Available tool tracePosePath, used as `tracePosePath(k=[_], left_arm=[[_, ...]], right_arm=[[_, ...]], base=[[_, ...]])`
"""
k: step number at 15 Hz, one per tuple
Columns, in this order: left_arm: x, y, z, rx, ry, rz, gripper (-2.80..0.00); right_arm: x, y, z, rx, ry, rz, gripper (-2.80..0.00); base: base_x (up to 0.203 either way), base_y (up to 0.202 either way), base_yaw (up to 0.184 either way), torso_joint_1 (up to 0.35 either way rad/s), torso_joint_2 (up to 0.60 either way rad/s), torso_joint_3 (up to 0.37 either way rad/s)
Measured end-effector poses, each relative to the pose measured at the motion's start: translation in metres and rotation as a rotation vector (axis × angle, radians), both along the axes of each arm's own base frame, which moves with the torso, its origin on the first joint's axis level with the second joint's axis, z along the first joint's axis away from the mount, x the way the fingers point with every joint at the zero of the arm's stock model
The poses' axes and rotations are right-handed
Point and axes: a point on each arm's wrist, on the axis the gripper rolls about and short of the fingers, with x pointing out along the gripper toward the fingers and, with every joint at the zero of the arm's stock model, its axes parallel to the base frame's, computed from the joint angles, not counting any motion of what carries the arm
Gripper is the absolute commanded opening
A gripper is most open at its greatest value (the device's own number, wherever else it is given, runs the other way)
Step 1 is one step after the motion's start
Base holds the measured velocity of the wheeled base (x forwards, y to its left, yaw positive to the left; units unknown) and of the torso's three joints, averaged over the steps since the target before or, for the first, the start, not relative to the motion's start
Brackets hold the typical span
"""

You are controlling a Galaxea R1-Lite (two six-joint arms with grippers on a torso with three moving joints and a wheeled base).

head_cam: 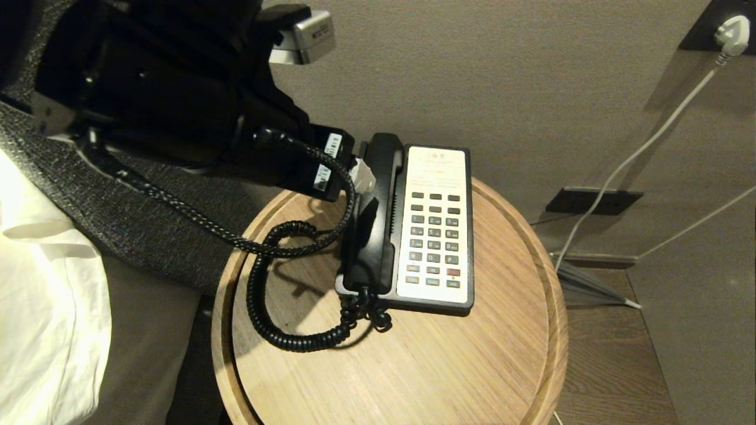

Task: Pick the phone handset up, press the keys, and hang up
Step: Pick up the desk phone handset

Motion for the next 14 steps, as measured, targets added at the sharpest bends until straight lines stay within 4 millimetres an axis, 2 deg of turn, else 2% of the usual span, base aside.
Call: tracePosePath(k=[5, 14], left_arm=[[0.012, -0.018, -0.015, 0.044, 0.005, 0.037, 0.0], [0.007, -0.038, -0.027, 0.054, 0.023, 0.088, 0.0]], right_arm=[[0.0, 0.0, 0.0, 0.0, 0.0, 0.001, -2.8], [0.0, 0.0, 0.0, 0.0, 0.0, 0.0, -2.8]], base=[[0.0, 0.0, 0.0, 0.0, 0.0, 0.0], [0.0, 0.0, 0.0, 0.0, 0.0, 0.0]])
